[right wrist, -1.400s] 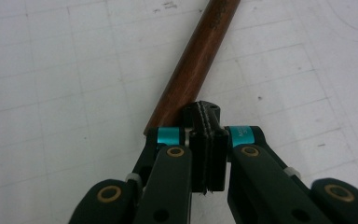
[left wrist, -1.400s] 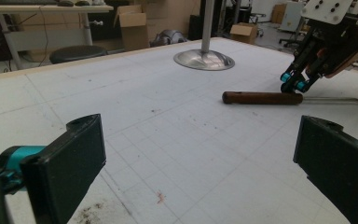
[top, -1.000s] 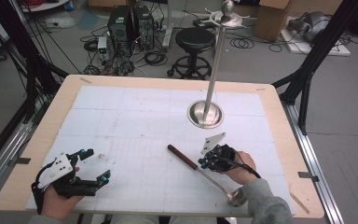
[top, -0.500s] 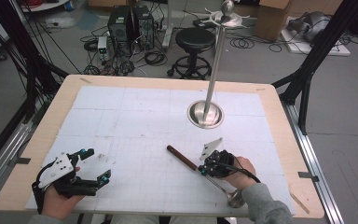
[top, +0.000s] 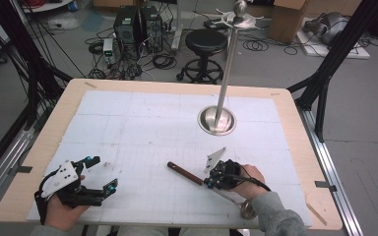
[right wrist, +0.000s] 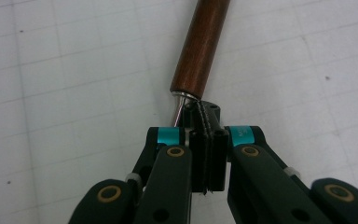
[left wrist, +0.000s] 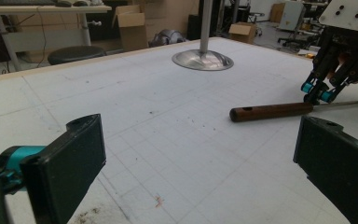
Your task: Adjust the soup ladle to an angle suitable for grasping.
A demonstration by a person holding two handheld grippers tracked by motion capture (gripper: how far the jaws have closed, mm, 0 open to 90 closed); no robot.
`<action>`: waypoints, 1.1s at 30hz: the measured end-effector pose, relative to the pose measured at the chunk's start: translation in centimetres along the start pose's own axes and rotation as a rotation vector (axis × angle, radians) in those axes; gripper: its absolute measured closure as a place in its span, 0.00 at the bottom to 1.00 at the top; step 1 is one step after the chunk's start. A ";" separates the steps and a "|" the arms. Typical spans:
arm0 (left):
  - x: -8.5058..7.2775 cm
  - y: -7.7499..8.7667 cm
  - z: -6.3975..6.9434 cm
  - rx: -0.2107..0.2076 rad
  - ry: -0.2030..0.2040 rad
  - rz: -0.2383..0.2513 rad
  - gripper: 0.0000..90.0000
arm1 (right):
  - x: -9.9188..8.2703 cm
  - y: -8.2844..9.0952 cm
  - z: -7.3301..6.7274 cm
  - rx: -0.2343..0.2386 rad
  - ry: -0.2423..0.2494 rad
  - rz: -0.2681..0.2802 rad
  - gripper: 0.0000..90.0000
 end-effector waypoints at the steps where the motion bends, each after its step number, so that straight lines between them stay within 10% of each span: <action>1: 0.0 0.0 0.0 0.000 0.000 0.001 0.03 | 0.1 -0.1 -0.1 0.007 0.018 0.005 1.00; 11: 0.0 0.0 0.0 0.003 -0.002 0.005 0.03 | 0.4 -0.1 -1.1 0.030 0.068 -0.012 1.00; 21: 0.0 0.1 0.0 0.002 0.000 0.002 0.03 | 0.3 1.6 -1.1 -0.011 0.028 0.112 0.99; 27: -0.1 0.0 0.0 0.001 -0.002 -0.001 0.03 | -0.6 2.4 -1.6 0.023 0.024 0.112 0.69; 33: 0.1 0.1 0.0 0.001 -0.003 0.004 0.03 | -1.3 4.1 -1.1 0.019 -0.093 0.148 0.42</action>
Point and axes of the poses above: each handheld gripper's, and its own axes: y roughly backward along the jaws, x roughly out of its top, z roughly to its right, the point moved 3 cm from there along -y, roughly forward along the jaws, and after that the axes turned 13 degrees about -y, right-handed, at the moved point
